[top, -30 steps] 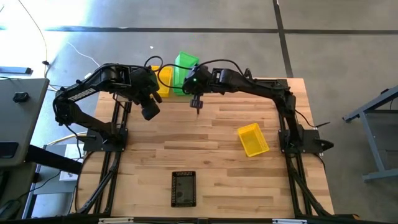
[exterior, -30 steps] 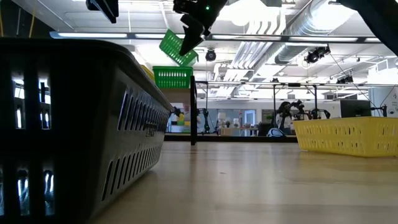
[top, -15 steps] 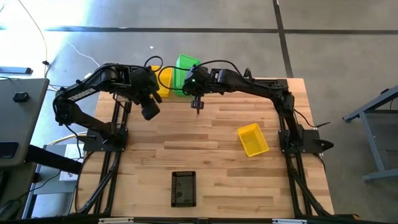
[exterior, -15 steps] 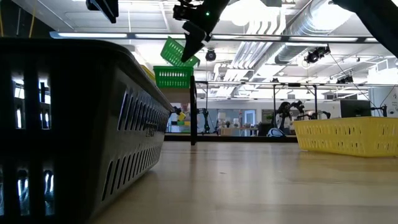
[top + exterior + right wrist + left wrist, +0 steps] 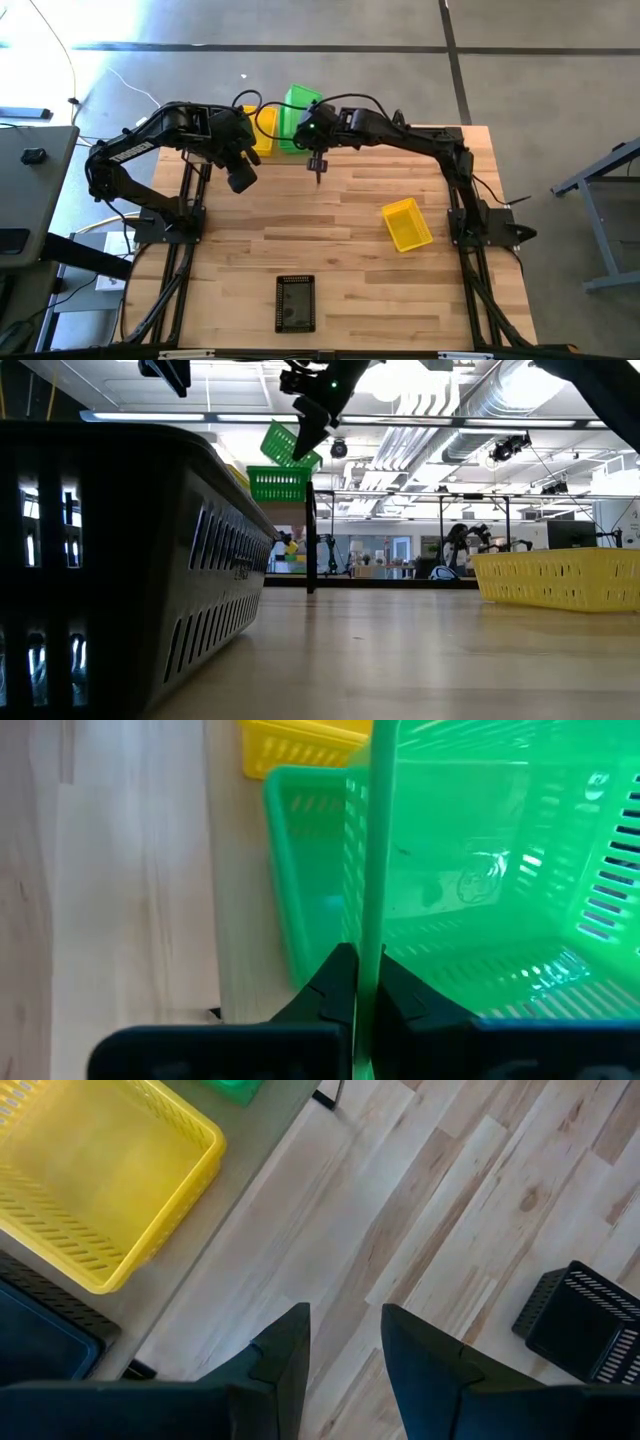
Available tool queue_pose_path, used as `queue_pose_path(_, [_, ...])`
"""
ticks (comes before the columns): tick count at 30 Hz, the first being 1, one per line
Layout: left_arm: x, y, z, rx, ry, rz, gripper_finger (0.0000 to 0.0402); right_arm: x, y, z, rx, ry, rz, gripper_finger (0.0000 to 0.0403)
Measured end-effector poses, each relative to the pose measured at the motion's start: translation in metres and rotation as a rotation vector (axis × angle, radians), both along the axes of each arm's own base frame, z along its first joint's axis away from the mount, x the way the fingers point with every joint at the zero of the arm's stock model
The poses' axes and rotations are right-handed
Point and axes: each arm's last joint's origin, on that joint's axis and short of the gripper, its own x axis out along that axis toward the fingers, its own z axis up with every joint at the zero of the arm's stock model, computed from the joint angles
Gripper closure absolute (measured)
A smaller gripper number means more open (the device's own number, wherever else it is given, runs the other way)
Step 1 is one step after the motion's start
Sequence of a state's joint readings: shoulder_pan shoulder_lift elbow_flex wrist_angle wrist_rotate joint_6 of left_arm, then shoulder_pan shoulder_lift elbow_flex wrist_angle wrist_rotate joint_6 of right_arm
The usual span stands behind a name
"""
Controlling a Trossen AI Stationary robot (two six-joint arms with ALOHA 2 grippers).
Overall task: Stack baskets on shelf by color
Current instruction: Stack the green bin on top of the green bin, then stack the yellow bin on top of the yellow bin
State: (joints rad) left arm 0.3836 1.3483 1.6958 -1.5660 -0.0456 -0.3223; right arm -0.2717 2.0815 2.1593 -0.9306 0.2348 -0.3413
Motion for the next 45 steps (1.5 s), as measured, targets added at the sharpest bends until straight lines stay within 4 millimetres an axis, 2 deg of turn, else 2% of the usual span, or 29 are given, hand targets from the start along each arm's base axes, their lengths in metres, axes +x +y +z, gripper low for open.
queue_pose_path(9, [0.000, 0.000, 0.000, 0.000, 0.000, 0.000, 0.0284, 0.000, -0.002, 0.001, -0.008, -0.012, -0.017, 0.0330])
queue_pose_path(13, [0.000, 0.000, 0.000, 0.000, 0.000, 0.000, 0.0284, 0.001, -0.002, 0.002, -0.013, -0.023, -0.023, 0.0313])
queue_pose_path(25, [0.000, 0.000, 0.000, 0.000, 0.001, -0.003, 0.0284, -0.004, 0.012, 0.016, -0.027, -0.057, -0.025, 0.0311])
queue_pose_path(34, [0.000, -0.001, 0.000, 0.002, 0.002, -0.010, 0.0284, -0.012, 0.005, 0.016, -0.003, -0.044, -0.155, 0.0311])
queue_pose_path(41, [0.003, -0.015, -0.001, 0.015, 0.002, -0.102, 0.0284, -0.024, 0.019, 0.019, 0.073, -0.007, -0.246, 0.0311])
queue_pose_path(45, [0.002, -0.026, -0.011, 0.025, -0.001, -0.154, 0.0284, -0.035, 0.030, 0.025, 0.093, 0.015, -0.320, 0.0311])
